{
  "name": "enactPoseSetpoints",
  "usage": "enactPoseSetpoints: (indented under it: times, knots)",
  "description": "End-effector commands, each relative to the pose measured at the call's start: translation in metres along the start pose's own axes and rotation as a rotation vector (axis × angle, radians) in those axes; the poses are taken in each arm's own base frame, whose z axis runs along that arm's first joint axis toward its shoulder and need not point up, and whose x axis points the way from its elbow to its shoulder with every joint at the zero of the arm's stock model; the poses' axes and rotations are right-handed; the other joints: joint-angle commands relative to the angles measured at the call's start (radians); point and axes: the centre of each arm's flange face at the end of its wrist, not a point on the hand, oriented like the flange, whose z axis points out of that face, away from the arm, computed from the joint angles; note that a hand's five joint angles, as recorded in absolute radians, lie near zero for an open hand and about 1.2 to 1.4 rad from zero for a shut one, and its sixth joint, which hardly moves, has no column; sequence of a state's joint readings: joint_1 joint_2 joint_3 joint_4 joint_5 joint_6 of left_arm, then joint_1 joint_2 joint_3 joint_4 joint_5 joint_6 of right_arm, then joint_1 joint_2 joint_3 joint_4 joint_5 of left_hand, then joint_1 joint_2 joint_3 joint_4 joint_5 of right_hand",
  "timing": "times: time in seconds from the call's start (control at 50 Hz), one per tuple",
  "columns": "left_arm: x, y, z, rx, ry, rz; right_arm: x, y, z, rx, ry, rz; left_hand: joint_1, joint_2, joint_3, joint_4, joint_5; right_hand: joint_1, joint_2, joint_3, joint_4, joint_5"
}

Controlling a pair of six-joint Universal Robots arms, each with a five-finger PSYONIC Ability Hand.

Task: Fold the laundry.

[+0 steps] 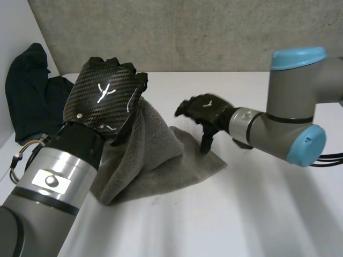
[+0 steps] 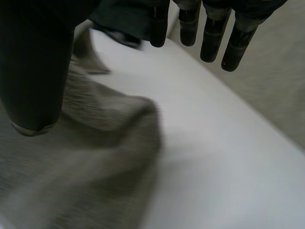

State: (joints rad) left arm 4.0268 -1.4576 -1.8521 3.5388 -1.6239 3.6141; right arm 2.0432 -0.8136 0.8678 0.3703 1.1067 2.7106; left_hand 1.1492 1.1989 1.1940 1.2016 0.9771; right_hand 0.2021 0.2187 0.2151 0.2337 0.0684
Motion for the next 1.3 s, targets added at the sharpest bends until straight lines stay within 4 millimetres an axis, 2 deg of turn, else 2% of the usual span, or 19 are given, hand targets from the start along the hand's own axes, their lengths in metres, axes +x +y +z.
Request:
enactPoseSetpoints:
  times: [0.02,0.14,0.24,0.28,0.38,0.48,0.52,0.6,0.68,0.76,0.84,0.88,0.98,1.1,1.14,1.16,1.18,1.24,1.3]
  knots:
    - [0.000,0.003,-0.004,-0.020,0.006,0.003,-0.033,0.021,0.018,-0.074,-0.187,0.136,0.247,0.197,0.202,0.195,0.245,-0.028,-0.044,-0.041,-0.059,-0.068]
    - [0.000,0.008,-0.001,-0.032,0.002,0.004,-0.041,0.033,0.036,-0.086,-0.193,0.247,0.247,0.197,0.202,0.195,0.245,0.205,0.188,0.192,0.173,0.164]
    - [-0.002,0.009,0.008,-0.026,-0.009,0.005,-0.023,0.029,0.060,-0.011,-0.097,0.381,0.247,0.197,0.202,0.195,0.245,1.191,1.175,1.178,1.160,1.151]
    - [-0.007,0.009,0.019,-0.015,-0.032,0.008,-0.012,0.021,0.063,0.029,-0.038,0.390,0.247,0.197,0.202,0.195,0.245,1.194,1.178,1.181,1.163,1.153]
    - [-0.029,0.008,0.061,0.055,-0.132,0.028,0.027,-0.039,0.054,0.250,0.190,0.287,0.247,0.197,0.202,0.195,0.245,1.194,1.178,1.181,1.163,1.153]
    - [-0.074,-0.001,0.115,0.165,-0.286,0.099,0.052,-0.135,0.010,0.584,0.339,0.096,0.247,0.197,0.202,0.195,0.245,1.194,1.178,1.181,1.163,1.153]
    - [-0.095,-0.013,0.132,0.222,-0.351,0.128,0.053,-0.153,-0.003,0.644,0.360,0.061,0.247,0.197,0.202,0.195,0.245,1.194,1.178,1.181,1.163,1.153]
    - [-0.107,-0.036,0.144,0.308,-0.396,0.132,0.053,-0.171,-0.022,0.692,0.384,0.010,0.247,0.197,0.202,0.195,0.245,1.194,1.178,1.181,1.163,1.153]
    - [-0.104,-0.034,0.143,0.314,-0.396,0.125,0.048,-0.162,-0.029,0.625,0.413,-0.036,0.247,0.197,0.202,0.195,0.245,1.194,1.178,1.181,1.163,1.153]
    - [-0.078,-0.008,0.127,0.222,-0.319,0.112,0.042,-0.141,-0.037,0.520,0.436,-0.122,0.247,0.197,0.202,0.195,0.245,1.194,1.178,1.181,1.163,1.153]
    - [-0.035,0.019,0.099,0.116,-0.196,0.090,0.027,-0.102,-0.035,0.349,0.416,-0.218,0.247,0.197,0.202,0.195,0.245,1.194,1.178,1.181,1.163,1.153]
    - [-0.009,0.040,0.077,0.038,-0.115,0.085,0.016,-0.067,-0.033,0.218,0.383,-0.272,0.247,0.197,0.202,0.195,0.245,1.194,1.178,1.181,1.163,1.153]
    - [0.026,0.079,0.034,-0.134,0.020,0.083,-0.016,-0.003,-0.043,-0.043,0.265,-0.395,0.247,0.197,0.202,0.195,0.245,1.194,1.178,1.181,1.163,1.153]
    - [0.061,0.091,-0.009,-0.270,0.187,0.069,-0.051,0.060,-0.072,-0.339,0.073,-0.510,0.247,0.197,0.202,0.195,0.245,1.194,1.178,1.181,1.163,1.153]
    - [0.073,0.087,-0.021,-0.298,0.253,0.070,-0.055,0.065,-0.078,-0.377,0.047,-0.518,0.110,0.060,0.065,0.058,0.108,1.091,1.074,1.078,1.059,1.050]
    - [0.075,0.087,-0.025,-0.310,0.270,0.072,-0.055,0.065,-0.080,-0.381,0.045,-0.518,0.037,-0.013,-0.008,-0.016,0.034,0.874,0.858,0.861,0.843,0.834]
    - [0.077,0.086,-0.027,-0.319,0.286,0.073,-0.055,0.059,-0.083,-0.371,0.055,-0.514,-0.039,-0.089,-0.084,-0.092,-0.042,0.550,0.533,0.537,0.518,0.509]
    - [0.078,0.083,-0.034,-0.356,0.319,0.078,-0.047,0.045,-0.086,-0.316,0.112,-0.501,-0.514,-0.564,-0.559,-0.567,-0.517,0.298,0.281,0.285,0.266,0.257]
    - [0.075,0.080,-0.035,-0.387,0.329,0.084,-0.027,0.021,-0.087,-0.202,0.235,-0.448,-0.777,-0.827,-0.822,-0.829,-0.779,0.030,0.013,0.017,-0.002,-0.011]
